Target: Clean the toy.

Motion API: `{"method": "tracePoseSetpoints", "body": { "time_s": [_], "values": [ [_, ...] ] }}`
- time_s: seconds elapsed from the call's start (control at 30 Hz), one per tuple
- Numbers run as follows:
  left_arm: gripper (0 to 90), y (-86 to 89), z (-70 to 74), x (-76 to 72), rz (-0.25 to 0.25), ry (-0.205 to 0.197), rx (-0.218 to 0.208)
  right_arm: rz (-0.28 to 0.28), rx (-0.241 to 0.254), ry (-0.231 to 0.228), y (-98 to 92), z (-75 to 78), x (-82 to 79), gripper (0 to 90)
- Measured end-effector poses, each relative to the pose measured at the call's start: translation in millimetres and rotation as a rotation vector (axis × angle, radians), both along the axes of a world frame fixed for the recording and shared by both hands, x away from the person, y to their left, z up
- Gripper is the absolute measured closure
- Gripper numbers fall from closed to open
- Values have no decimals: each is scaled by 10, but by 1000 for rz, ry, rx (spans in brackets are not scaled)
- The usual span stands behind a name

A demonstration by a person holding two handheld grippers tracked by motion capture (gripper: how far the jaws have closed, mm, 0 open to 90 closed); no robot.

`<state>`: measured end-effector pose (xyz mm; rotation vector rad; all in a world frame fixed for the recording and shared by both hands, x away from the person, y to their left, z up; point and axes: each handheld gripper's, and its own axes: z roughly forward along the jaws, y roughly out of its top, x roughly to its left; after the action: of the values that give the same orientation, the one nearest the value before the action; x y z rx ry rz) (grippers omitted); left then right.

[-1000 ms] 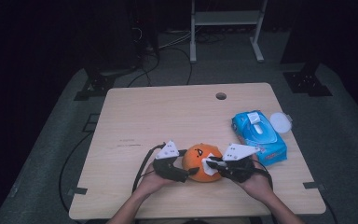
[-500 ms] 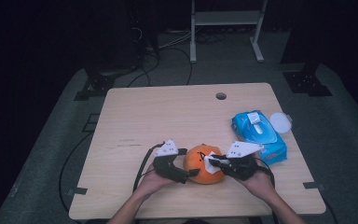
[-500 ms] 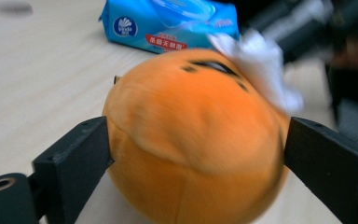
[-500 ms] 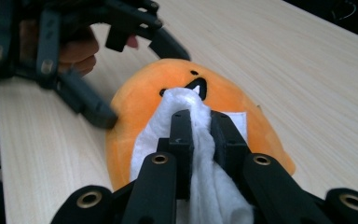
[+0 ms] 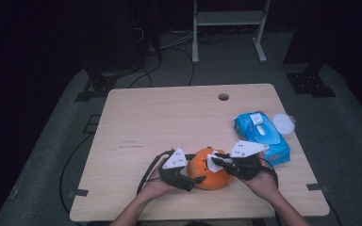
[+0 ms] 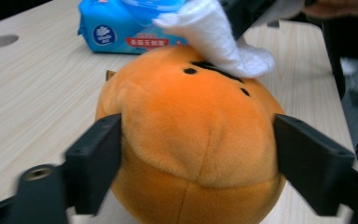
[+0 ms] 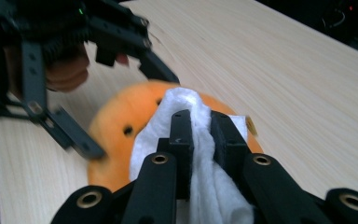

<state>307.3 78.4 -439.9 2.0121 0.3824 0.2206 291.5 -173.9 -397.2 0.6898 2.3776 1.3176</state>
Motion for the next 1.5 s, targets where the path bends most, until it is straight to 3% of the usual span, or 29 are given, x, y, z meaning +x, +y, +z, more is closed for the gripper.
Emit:
{"method": "tracePoseSetpoints", "body": {
  "time_s": [0.03, 0.07, 0.17, 0.2, 0.23, 0.27, 0.3, 0.4, 0.57, 0.6, 0.63, 0.67, 0.7, 0.73, 0.83, 0.87, 0.9, 1.0, 1.2, 1.23, 1.27, 1.3, 1.33, 1.37, 1.5],
  "values": [
    [121, 0, 0, 0, 0, 0, 0, 0, 0, 0, 0, 0, 0, 792],
    [107, 29, -6, 59, 16, 71, -38, -12, -3, 15, -54, -31, 1, 792],
    [143, 25, -14, 78, 21, 98, -53, -10, -1, 20, -62, -44, -18, 794],
    [172, -4, -11, 45, 13, 51, -31, 6, -6, 9, -15, -27, -52, 794],
    [192, -4, -11, 45, 13, 51, -31, 6, -6, 9, -15, -27, -52, 794],
    [207, -50, 7, -12, -12, -6, 5, 49, 3, 12, 72, -12, -85, 793],
    [212, -50, 7, -12, -12, -6, 5, 67, -1, 8, 127, -9, -105, 791],
    [234, -77, 21, -90, -49, -97, 66, 82, -12, -9, 206, 17, -122, 790],
    [214, -51, 14, -86, -59, -96, 59, 32, -15, -12, 96, 19, -50, 790],
    [173, -19, 15, -42, -54, -40, 11, 18, -8, 10, 11, -9, -11, 791],
    [147, -19, 15, -42, -54, -40, 11, 18, -8, 10, 11, -9, -11, 791],
    [147, 1, 16, -12, -51, 3, -32, 10, -5, 18, -21, -26, -8, 791],
    [119, 31, 24, 43, -30, 75, -82, 10, -1, 26, -59, -42, -27, 792],
    [114, 32, 23, 56, -26, 96, -84, 15, 3, 27, -61, -42, -43, 792],
    [161, 14, -4, 58, -28, 104, -65, 33, -4, 23, -9, -30, -103, 794],
    [186, -14, -16, 23, -36, 72, -44, 44, -10, 19, 37, -27, -125, 794],
    [202, -14, -16, 23, -36, 72, -44, 53, -9, 17, 64, -25, -134, 794],
    [233, -59, 25, -55, -55, -14, 12, 78, -16, -8, 167, 6, -160, 792],
    [248, -63, 28, -88, -76, -53, 28, 44, -12, -10, 100, 31, -96, 791],
    [248, -60, 28, -86, -73, -48, 25, 30, -10, -5, 50, 23, -65, 791],
    [198, -50, 36, -62, -59, -17, 7, 7, -3, 11, -32, -6, -26, 792],
    [166, -50, 36, -62, -59, -17, 7, 7, -3, 11, -32, -6, -26, 792],
    [120, -41, 46, -9, -43, 75, -53, -4, 1, 25, -83, -33, -16, 793],
    [104, -50, 47, 14, -32, 112, -62, -8, 2, 27, -91, -38, -20, 793],
    [141, -84, 30, 17, -9, 137, -45, 7, -12, 21, -57, -32, -68, 796]
  ]
}}
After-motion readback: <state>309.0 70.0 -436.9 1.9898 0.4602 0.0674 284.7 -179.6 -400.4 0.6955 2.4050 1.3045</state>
